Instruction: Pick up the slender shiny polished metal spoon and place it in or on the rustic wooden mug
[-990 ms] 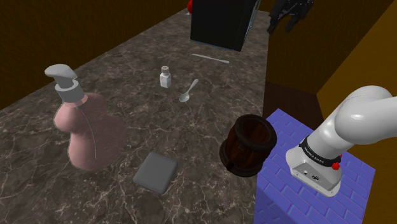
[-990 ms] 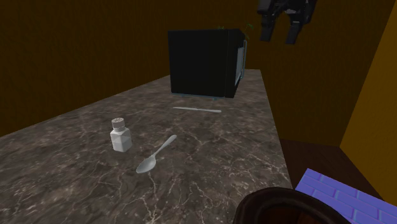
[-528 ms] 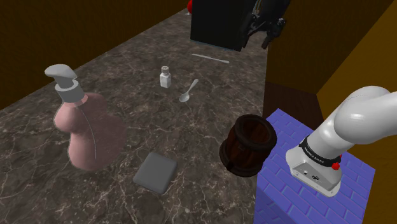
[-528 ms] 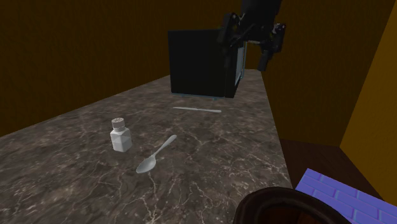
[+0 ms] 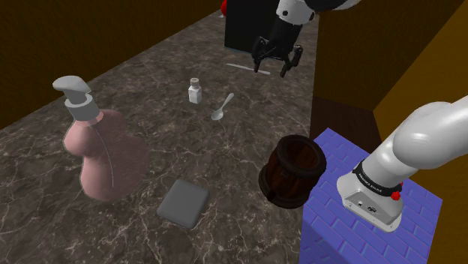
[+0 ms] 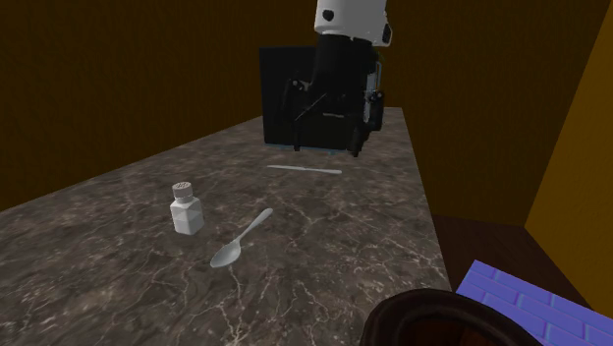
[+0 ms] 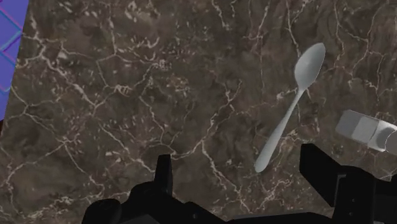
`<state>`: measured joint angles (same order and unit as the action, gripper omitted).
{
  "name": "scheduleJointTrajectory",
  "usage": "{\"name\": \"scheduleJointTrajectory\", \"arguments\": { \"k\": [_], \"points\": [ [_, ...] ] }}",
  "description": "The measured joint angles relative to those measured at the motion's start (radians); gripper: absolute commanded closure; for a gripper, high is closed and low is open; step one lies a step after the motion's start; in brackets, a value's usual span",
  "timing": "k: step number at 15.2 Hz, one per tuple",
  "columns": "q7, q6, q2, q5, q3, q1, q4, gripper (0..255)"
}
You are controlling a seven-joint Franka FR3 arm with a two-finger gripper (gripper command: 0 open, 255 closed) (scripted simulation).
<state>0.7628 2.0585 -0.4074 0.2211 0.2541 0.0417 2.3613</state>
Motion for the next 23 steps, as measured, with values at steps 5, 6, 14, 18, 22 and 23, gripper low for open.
{"name": "scheduleJointTrajectory", "arguments": {
  "k": [5,6,14,18,22,23],
  "points": [
    [0.185,0.121,0.178,0.015,0.067,0.013,-0.057,0],
    [0.222,0.146,0.216,0.015,0.078,0.014,-0.069,0],
    [0.468,0.298,0.509,-0.034,0.109,0.01,-0.21,0],
    [0.483,0.348,0.549,-0.044,0.111,0.003,-0.2,0],
    [0.49,0.377,0.576,-0.053,0.111,-0.003,-0.198,0],
    [0.491,0.379,0.578,-0.053,0.111,-0.003,-0.197,0]
  ]
}}
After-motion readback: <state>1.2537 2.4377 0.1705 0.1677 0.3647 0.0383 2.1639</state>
